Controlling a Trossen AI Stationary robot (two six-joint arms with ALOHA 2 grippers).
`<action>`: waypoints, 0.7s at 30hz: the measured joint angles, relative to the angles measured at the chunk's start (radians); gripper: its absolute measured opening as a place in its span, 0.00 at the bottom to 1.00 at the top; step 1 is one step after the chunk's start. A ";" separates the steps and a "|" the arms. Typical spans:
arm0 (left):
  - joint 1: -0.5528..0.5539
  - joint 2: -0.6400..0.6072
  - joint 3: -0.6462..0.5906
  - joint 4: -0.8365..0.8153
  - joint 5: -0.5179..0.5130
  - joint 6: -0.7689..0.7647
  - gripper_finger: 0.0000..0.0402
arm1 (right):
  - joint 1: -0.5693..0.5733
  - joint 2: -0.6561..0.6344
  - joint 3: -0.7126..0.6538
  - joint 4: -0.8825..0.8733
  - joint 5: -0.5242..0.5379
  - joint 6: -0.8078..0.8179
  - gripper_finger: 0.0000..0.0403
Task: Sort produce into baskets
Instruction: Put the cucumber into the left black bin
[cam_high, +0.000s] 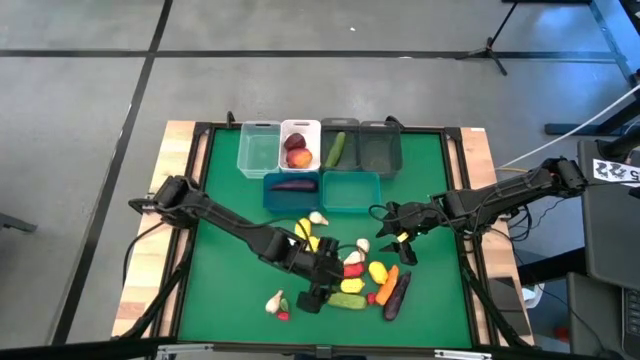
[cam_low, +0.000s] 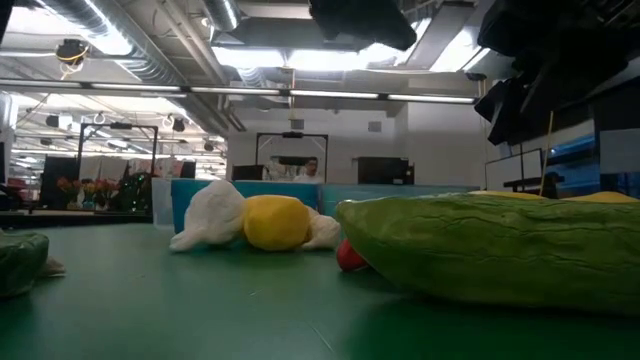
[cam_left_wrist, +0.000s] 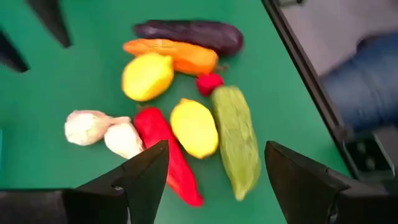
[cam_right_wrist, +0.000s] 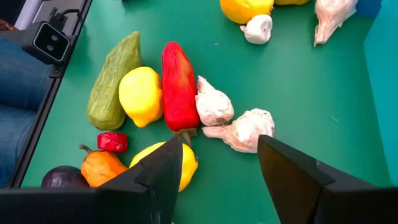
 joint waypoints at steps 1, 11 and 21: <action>0.007 0.005 0.001 -0.003 0.009 -0.024 0.66 | 0.000 0.000 0.000 -0.001 0.000 0.005 0.52; 0.001 0.172 0.048 0.032 0.179 -0.148 0.69 | 0.000 0.000 0.000 -0.008 -0.001 0.033 0.52; -0.028 0.235 0.112 -0.030 0.143 -0.165 0.69 | 0.000 0.000 0.000 -0.006 -0.002 0.051 0.52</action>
